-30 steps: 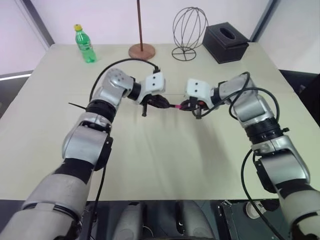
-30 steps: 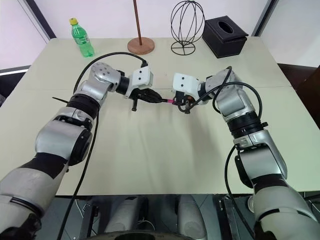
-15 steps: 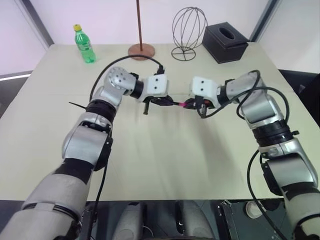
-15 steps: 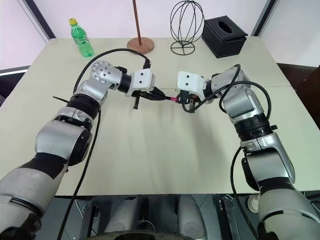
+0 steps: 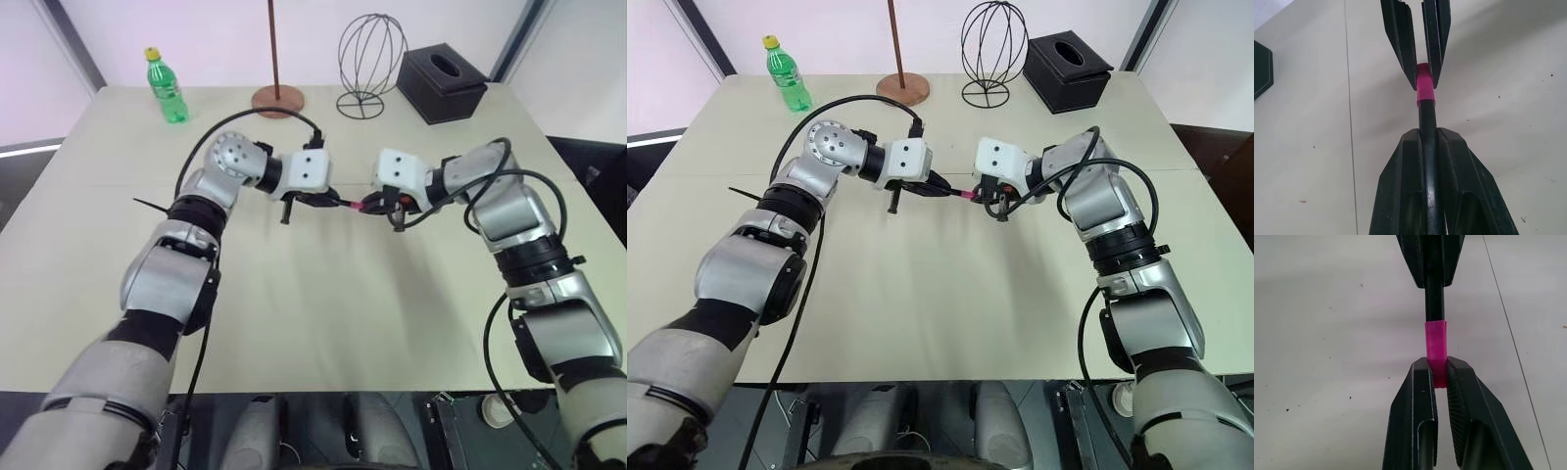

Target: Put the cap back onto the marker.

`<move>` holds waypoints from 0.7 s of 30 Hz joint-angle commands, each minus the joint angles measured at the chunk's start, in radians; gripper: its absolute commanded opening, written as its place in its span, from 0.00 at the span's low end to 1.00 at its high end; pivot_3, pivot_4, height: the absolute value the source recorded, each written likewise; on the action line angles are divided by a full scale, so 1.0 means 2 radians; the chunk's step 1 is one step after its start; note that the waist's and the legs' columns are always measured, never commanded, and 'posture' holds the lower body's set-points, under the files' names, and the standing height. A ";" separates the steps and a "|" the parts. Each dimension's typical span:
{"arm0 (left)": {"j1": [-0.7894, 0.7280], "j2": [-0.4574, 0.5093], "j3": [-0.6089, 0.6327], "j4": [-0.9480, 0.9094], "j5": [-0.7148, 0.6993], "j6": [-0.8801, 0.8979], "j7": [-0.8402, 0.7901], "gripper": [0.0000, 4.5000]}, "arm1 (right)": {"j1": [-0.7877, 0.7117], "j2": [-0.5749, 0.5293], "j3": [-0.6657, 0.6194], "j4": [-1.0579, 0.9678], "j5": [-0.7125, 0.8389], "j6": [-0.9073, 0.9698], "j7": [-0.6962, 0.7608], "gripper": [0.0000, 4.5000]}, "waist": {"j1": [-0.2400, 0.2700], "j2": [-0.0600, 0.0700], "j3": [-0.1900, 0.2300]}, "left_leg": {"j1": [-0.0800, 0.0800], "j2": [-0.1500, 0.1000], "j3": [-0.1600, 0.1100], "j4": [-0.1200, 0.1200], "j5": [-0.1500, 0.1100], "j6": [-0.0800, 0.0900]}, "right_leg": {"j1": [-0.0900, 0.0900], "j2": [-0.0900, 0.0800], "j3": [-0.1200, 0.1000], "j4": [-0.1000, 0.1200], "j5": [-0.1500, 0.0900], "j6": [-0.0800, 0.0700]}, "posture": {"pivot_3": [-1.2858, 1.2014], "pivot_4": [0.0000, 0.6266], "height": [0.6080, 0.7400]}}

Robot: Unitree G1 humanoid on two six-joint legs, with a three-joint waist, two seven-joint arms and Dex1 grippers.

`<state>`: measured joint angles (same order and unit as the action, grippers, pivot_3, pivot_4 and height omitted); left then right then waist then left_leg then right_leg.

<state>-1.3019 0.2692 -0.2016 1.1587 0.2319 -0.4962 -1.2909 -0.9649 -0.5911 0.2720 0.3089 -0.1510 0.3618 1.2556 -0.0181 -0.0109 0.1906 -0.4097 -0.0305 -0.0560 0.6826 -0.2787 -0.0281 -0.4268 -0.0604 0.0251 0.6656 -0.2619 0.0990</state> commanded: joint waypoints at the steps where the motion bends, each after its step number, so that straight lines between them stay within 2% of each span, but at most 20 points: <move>1: -0.007 -0.034 0.000 -0.019 -0.026 -0.027 -0.010 0.00 | -0.024 0.019 -0.009 -0.017 0.020 -0.009 -0.016 0.02 | 0.000 0.000 0.000 | 0.000 0.000 0.000 0.000 0.000 0.000 | 0.000 0.000 0.000 0.000 0.000 0.000 | 0.52 0.24 1.00; 2: -0.007 -0.034 0.000 -0.019 -0.025 -0.027 -0.010 0.00 | -0.024 0.019 -0.009 -0.016 0.019 -0.010 -0.017 0.02 | 0.000 0.000 0.000 | 0.000 0.000 0.000 0.000 0.000 0.000 | 0.000 0.000 0.000 0.000 0.000 0.000 | 0.52 0.24 1.00; 6: -0.004 -0.030 -0.003 -0.017 -0.023 -0.022 -0.017 0.00 | -0.017 0.004 0.001 -0.014 0.010 -0.022 -0.006 0.35 | 0.002 0.000 0.000 | 0.000 0.000 0.000 0.000 0.000 0.000 | 0.000 0.000 0.000 0.000 0.000 0.000 | 0.52 0.24 1.00; 8: -0.004 -0.028 -0.004 -0.015 -0.024 -0.023 -0.020 0.00 | -0.009 -0.009 0.008 -0.023 0.012 -0.027 0.013 0.35 | 0.001 0.000 0.000 | 0.000 0.000 0.000 0.000 0.000 0.000 | 0.000 0.000 0.000 0.000 0.000 0.000 | 0.52 0.24 1.00; 16: -0.002 -0.021 -0.011 -0.014 -0.021 -0.019 -0.022 0.00 | -0.006 -0.017 0.012 -0.024 0.014 -0.018 0.010 0.35 | -0.001 0.000 0.000 | 0.000 0.000 0.000 0.000 0.000 0.000 | 0.000 0.000 0.000 0.000 0.000 0.000 | 0.52 0.24 1.00; 21: 0.006 -0.003 -0.031 -0.002 0.008 -0.024 0.006 0.00 | 0.000 -0.019 0.002 -0.044 0.029 0.021 0.014 0.35 | 0.000 0.000 0.000 | 0.000 0.000 0.000 0.000 0.000 0.000 | 0.000 0.000 0.000 0.000 0.000 0.000 | 0.52 0.24 1.00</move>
<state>-1.2951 0.2490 -0.2521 1.1569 0.2303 -0.5331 -1.2994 -0.9574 -0.6124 0.3055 0.2722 -0.1147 0.3809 1.2824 -0.0187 -0.0108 0.1907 -0.4101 -0.0312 -0.0564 0.6826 -0.2787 -0.0281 -0.4270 -0.0608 0.0250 0.6656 -0.2619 0.0991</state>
